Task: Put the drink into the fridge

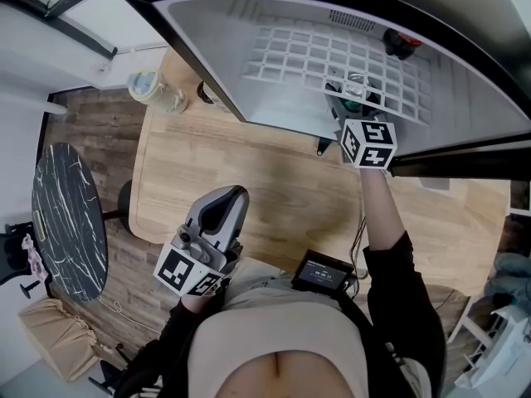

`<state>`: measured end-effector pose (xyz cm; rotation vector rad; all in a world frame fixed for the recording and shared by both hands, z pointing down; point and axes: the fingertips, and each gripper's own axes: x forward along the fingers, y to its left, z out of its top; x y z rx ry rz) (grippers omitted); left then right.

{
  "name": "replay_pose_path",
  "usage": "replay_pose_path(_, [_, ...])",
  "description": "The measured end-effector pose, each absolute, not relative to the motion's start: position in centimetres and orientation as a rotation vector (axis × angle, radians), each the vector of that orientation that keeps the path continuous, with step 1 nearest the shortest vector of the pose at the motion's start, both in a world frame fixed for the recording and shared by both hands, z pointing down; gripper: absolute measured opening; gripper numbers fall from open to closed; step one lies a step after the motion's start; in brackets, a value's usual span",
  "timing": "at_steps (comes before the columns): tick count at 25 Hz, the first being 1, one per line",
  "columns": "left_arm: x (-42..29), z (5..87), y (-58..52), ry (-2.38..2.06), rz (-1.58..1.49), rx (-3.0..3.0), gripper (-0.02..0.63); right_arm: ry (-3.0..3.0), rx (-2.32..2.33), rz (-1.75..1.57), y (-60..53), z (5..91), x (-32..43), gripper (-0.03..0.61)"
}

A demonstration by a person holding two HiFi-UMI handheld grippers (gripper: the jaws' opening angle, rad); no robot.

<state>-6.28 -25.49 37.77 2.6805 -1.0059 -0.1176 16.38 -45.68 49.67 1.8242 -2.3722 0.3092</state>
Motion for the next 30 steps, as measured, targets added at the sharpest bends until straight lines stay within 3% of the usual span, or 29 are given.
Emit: replay_pose_path(30, [-5.1, 36.2, -26.2, -0.952, -0.145, 2.728, 0.023, -2.382, 1.901, 0.297, -41.0, 47.0, 17.7, 0.362])
